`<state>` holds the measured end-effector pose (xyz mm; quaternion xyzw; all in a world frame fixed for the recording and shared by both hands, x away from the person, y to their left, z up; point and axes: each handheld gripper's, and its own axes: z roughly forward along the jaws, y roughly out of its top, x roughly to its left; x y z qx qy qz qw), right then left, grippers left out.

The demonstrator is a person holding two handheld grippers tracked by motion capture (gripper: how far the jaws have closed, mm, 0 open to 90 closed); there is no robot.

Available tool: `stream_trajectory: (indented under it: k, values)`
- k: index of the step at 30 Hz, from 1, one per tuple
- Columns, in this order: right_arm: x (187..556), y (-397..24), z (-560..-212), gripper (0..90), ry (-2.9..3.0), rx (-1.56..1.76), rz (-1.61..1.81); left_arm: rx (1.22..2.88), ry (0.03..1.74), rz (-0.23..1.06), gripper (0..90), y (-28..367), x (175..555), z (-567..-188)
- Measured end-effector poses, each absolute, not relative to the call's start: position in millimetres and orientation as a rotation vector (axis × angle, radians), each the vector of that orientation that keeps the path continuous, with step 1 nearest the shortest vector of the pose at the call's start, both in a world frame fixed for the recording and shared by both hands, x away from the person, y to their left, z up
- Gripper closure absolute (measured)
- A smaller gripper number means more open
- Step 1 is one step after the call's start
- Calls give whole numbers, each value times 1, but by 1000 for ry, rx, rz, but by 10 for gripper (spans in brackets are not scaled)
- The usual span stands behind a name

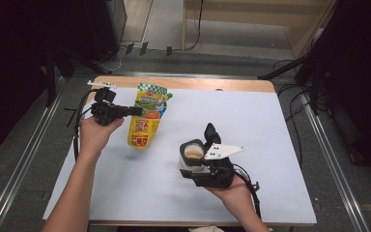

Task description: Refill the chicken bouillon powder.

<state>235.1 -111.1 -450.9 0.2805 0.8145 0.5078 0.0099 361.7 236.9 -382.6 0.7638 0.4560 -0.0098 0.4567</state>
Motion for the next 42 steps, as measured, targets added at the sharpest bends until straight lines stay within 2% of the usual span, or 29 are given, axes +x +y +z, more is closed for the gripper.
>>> stream_trajectory:
  k: [13, 28, 42]
  values:
    - [238, -106, -449, 533, 2555, 843, 1574, 1920, 1108, -3, 895, 238, 347, -381]
    - [237, -96, -451, 533, 2582, 806, 1566, 1948, 1070, 75, 865, 244, 310, -383]
    - [237, -95, -452, 533, 2584, 810, 1563, 1955, 1076, 95, 822, 251, 304, -386]
